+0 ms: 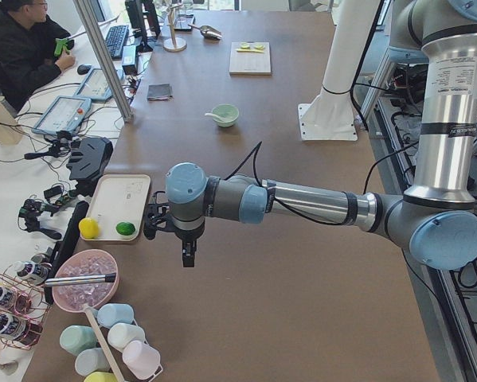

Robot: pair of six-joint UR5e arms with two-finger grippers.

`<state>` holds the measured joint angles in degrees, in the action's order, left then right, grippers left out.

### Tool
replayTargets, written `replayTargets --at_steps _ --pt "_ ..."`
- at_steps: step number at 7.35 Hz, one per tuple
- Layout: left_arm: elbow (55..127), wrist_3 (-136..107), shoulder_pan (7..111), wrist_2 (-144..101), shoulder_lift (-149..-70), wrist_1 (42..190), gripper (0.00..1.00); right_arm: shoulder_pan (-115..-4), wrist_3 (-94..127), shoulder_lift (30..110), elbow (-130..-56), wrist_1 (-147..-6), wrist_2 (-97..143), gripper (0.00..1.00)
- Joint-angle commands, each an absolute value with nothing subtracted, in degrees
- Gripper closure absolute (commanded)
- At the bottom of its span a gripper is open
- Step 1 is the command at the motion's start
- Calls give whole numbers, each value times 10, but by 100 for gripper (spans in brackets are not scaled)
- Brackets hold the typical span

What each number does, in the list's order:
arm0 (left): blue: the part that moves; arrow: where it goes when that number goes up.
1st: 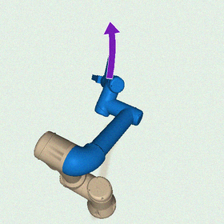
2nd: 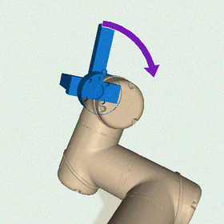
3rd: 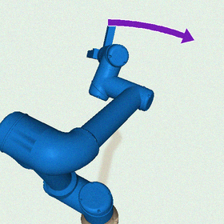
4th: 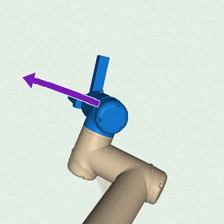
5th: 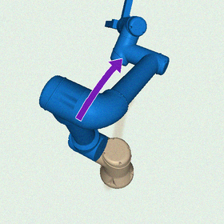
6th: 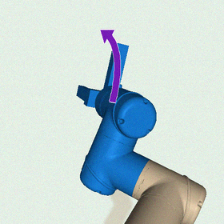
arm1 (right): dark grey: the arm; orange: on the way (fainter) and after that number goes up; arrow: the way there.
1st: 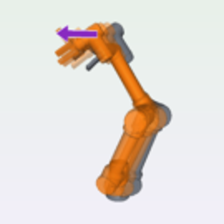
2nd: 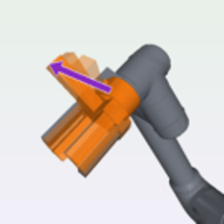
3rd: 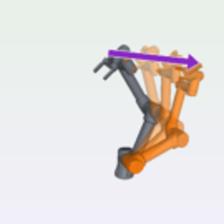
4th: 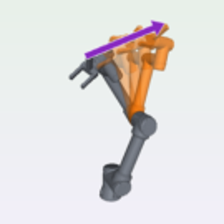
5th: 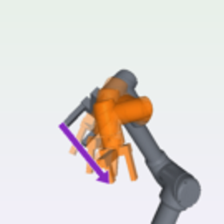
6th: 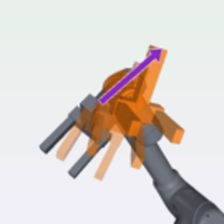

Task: Place spoon in bowl

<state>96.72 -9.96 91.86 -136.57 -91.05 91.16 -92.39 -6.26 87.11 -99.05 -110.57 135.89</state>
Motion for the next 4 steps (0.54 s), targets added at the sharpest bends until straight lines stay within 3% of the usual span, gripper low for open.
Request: replayTargets --at_steps 1,4 --pt "967 -99 918 -1364 -908 912 2 -923 -56 860 -955 -1084 1358 0" --pt "967 -102 918 -1364 -908 912 2 -923 -56 860 -962 -1084 1357 0"
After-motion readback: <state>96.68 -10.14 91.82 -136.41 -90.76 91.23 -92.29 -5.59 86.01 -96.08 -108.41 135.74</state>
